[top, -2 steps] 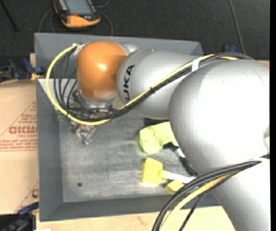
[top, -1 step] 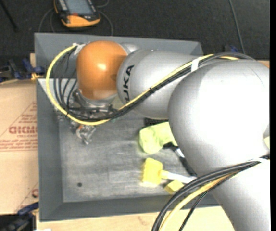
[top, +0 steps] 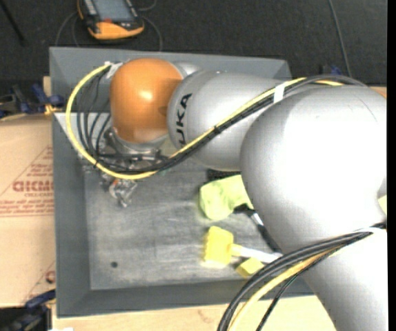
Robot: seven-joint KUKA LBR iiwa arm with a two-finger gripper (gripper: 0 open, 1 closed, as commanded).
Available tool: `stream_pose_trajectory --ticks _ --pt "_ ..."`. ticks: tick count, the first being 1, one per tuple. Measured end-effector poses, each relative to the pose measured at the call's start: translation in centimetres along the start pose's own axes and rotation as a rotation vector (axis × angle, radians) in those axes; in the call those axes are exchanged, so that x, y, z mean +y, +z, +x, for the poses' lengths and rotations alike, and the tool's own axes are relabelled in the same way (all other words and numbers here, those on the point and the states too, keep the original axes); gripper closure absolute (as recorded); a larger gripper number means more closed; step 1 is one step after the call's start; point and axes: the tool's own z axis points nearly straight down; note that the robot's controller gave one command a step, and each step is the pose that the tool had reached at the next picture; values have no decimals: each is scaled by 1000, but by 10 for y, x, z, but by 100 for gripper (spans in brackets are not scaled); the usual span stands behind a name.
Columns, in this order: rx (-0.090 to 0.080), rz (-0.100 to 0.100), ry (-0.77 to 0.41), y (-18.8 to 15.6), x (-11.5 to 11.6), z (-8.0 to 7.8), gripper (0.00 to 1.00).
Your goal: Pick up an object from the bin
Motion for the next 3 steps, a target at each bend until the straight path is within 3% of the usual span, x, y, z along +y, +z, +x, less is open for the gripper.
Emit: stream_pose_trajectory --ticks 3 --pt "0 0 4 0 0 0 100"
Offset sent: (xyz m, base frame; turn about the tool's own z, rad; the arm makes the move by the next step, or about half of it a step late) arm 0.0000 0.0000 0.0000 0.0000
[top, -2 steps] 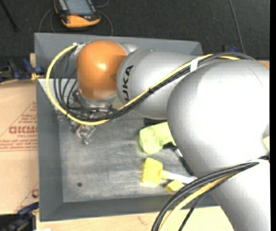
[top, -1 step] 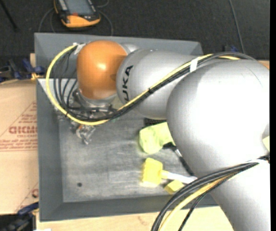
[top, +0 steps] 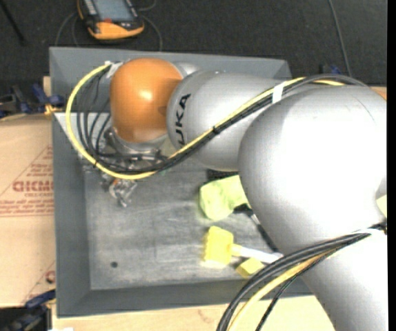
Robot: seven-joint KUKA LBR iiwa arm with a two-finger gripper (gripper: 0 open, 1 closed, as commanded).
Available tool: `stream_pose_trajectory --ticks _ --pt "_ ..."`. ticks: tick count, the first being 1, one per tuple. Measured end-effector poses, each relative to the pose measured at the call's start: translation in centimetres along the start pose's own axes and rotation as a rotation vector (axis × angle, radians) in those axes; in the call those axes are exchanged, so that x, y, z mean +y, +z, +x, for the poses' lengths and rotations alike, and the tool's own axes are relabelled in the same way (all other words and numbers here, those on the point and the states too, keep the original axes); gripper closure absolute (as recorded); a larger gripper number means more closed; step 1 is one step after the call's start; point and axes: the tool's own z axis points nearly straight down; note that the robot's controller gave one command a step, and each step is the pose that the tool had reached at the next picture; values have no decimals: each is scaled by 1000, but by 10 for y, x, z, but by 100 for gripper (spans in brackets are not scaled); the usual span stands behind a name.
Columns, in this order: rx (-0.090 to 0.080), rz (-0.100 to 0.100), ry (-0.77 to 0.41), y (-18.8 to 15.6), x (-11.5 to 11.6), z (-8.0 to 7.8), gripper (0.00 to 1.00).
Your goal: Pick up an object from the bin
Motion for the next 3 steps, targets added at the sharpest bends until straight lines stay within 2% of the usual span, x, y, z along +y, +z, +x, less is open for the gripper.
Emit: stream_pose_trajectory --ticks 3 --pt "0 0 2 0 0 0 100"
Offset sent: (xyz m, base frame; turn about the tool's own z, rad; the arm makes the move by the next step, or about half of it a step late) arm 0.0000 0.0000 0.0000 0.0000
